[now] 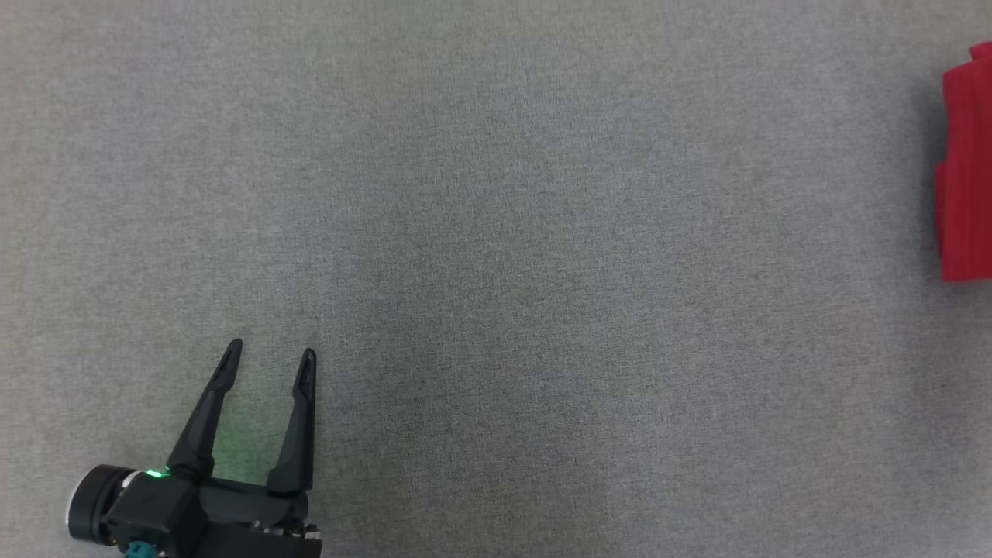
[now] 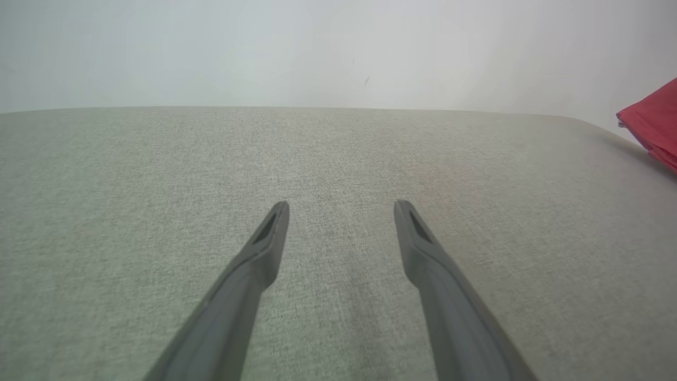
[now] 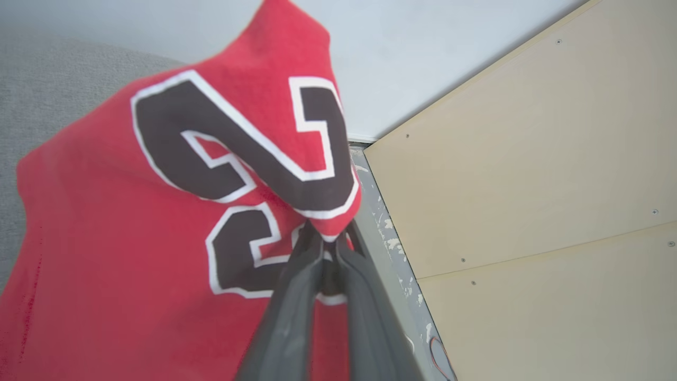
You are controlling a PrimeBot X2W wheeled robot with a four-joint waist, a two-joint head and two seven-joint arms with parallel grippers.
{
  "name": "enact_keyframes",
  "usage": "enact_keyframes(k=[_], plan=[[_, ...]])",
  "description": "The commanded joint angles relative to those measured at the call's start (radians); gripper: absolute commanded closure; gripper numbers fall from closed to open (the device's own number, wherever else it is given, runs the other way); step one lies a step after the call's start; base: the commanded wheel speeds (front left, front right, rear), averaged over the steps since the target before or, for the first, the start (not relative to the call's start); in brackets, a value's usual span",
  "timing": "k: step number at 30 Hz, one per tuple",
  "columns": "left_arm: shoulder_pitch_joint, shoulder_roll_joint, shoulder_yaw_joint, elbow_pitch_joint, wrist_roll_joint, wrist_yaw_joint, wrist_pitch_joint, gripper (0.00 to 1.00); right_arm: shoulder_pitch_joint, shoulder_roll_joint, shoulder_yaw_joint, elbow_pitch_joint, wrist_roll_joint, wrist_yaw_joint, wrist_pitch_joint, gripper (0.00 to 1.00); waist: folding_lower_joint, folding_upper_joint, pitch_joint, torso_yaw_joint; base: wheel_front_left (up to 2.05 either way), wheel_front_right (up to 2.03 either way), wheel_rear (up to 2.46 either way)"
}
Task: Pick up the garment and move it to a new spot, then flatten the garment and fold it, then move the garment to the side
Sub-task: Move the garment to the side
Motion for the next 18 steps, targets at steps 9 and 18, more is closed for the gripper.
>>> enact_keyframes(k=[9,18], plan=[[-0.023,0.047,-0.001,-0.028,0.015,0.001,-0.003,0.0,0.034,0.06,-0.118,-0.029,-0.108,0.0,-0.113,0.98,-0.0001,-0.0001,0.06,-0.019,0.0,0.0,0.0],[-0.041,0.053,0.008,-0.114,0.009,0.001,-0.003,0.0,0.028,0.114,-0.155,0.0,-0.112,0.0,-0.221,0.0,-0.0001,-0.0001,0.049,-0.044,0.0,0.0,0.0]])
